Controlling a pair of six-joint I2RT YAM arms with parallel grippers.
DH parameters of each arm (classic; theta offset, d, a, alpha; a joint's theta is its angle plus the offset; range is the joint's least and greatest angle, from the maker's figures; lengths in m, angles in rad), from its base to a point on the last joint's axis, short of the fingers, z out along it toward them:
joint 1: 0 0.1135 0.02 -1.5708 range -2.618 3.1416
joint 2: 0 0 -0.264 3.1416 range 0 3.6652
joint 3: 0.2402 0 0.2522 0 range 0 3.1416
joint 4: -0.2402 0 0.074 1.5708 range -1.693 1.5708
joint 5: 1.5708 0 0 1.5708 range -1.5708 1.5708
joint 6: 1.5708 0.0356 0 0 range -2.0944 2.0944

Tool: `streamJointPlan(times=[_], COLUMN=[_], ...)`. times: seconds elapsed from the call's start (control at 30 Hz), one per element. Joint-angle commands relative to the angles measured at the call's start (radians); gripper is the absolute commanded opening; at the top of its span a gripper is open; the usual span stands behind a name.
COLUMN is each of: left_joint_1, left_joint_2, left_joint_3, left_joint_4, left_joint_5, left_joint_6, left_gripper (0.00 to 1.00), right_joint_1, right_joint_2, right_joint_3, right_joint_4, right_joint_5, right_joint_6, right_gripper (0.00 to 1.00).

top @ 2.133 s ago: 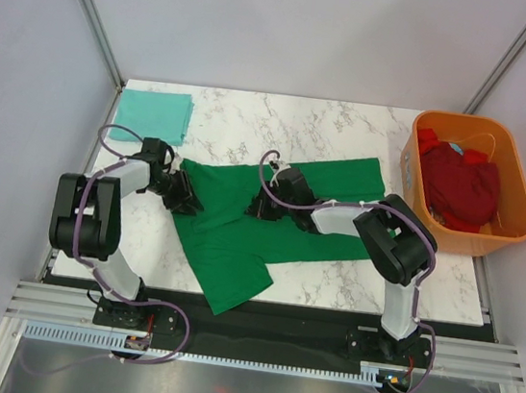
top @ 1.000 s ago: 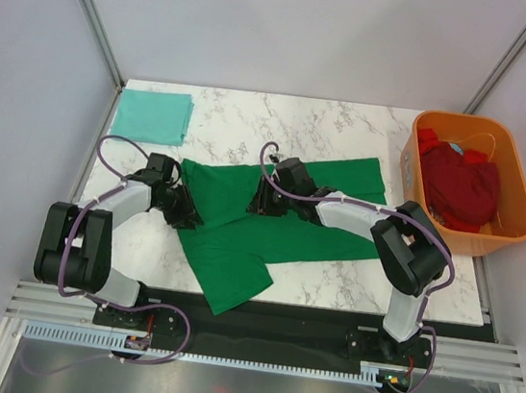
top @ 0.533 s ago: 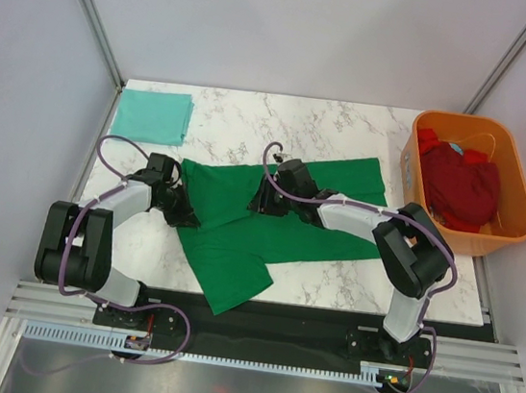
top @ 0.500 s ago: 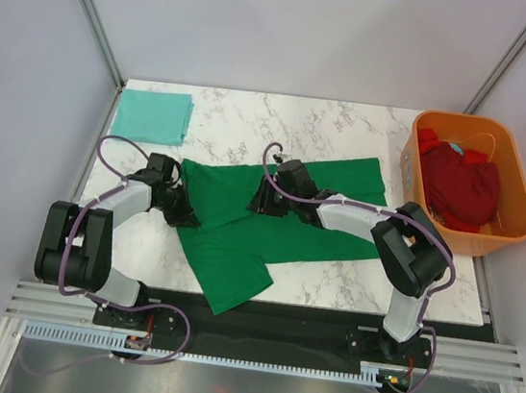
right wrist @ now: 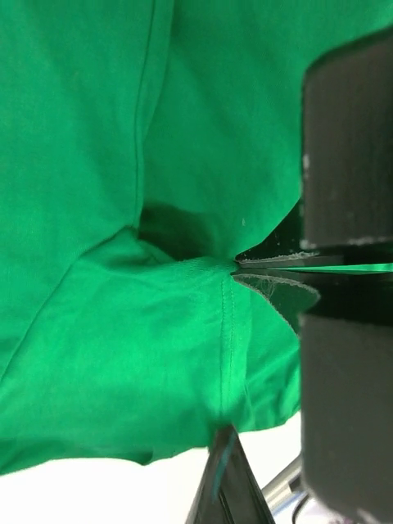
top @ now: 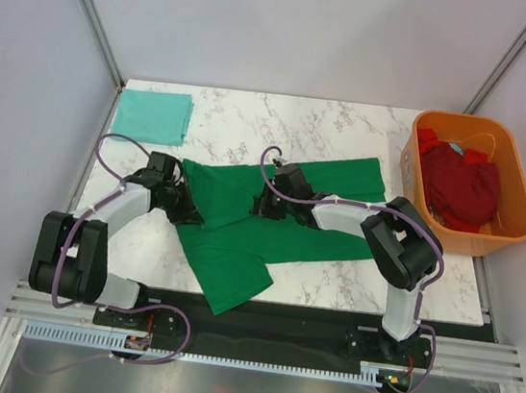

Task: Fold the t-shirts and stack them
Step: Fold the tshirt

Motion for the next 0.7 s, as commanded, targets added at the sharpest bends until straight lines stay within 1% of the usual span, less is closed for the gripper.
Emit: streamJointPlan(times=[0.0,0.23,0.5,0.67], left_joint_1=[-0.026,-0.103,-0.158,-0.209], left_joint_2=[-0.072,-0.115,-0.164,-0.160], left_joint_3=[0.029,0.009,-0.014,-0.017], left_joint_4=[0.020,0.003,-0.005,-0.005], left_joint_5=[0.023,-0.006,-0.033,-0.049], left_joint_6=[-0.058,-0.110,-0.156,-0.191], left_gripper=[0.02,0.02,0.02,0.02], right_joint_1=[0.008,0.008,0.006,0.003], right_joint_2=[-0.047,-0.098,-0.102,-0.101], right_joint_3=[0.022,0.037,0.050,0.060], right_joint_4=[-0.038,-0.107,-0.139,-0.148], right_joint_5=[0.047,0.077,0.081,0.081], right_joint_6=[-0.029,-0.072,-0.093,-0.096], right_gripper=[0.00,0.00,0.00,0.00])
